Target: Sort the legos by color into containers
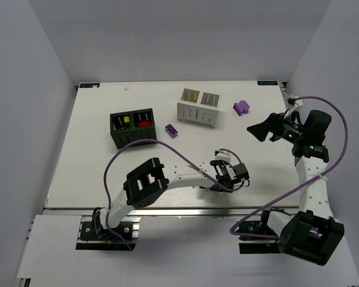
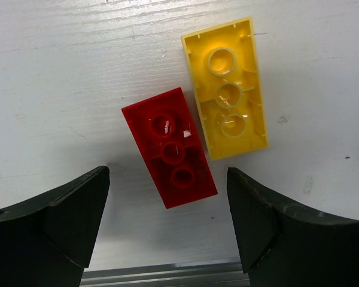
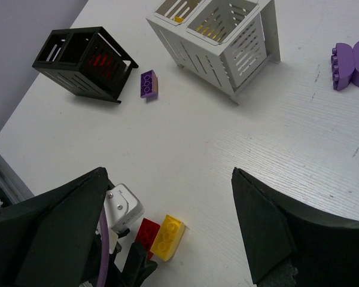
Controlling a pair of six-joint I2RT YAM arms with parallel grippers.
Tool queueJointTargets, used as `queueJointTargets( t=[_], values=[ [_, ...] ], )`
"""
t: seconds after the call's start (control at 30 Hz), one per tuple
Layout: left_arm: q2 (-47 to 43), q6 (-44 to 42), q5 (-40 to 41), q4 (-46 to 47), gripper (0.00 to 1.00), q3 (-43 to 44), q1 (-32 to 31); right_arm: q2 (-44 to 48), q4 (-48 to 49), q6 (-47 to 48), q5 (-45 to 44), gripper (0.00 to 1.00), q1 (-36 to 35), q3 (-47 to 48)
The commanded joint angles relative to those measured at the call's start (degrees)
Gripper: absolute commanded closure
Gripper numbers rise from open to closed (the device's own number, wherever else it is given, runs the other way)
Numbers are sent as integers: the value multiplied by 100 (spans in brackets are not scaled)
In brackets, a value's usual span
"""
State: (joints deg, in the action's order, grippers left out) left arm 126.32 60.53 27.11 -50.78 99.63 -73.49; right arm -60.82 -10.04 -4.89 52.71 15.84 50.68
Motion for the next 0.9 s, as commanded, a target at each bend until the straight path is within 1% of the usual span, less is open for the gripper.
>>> queueJointTargets(
  t=[0.0,0.27,0.4,0.6,0.7,0.77,0.8,0.83,0.87],
  values=[
    [-2,108,215,-1,12,170,81,61,248,-92,169,11,60,-58],
    [112,117,470,-98,15,249,134,35,257,-100,266,11,130,-75],
    [138,134,602,-186,19,276,186,35,257,-100,301,11,165,-75],
    [173,134,593,-151,25,179,292,17,257,-100,380,11,201,-93],
    [147,134,558,-125,31,100,345,0,266,-100,398,11,209,-102],
    [130,152,506,-81,41,-5,345,0,257,-100,407,11,218,-102],
    [77,152,479,-46,44,-58,345,0,275,-100,416,11,218,-102],
    [51,152,418,-11,52,-110,345,0,257,-100,433,11,236,-110],
    [-2,160,391,68,57,-172,345,-9,257,-100,425,11,227,-110]
  ],
)
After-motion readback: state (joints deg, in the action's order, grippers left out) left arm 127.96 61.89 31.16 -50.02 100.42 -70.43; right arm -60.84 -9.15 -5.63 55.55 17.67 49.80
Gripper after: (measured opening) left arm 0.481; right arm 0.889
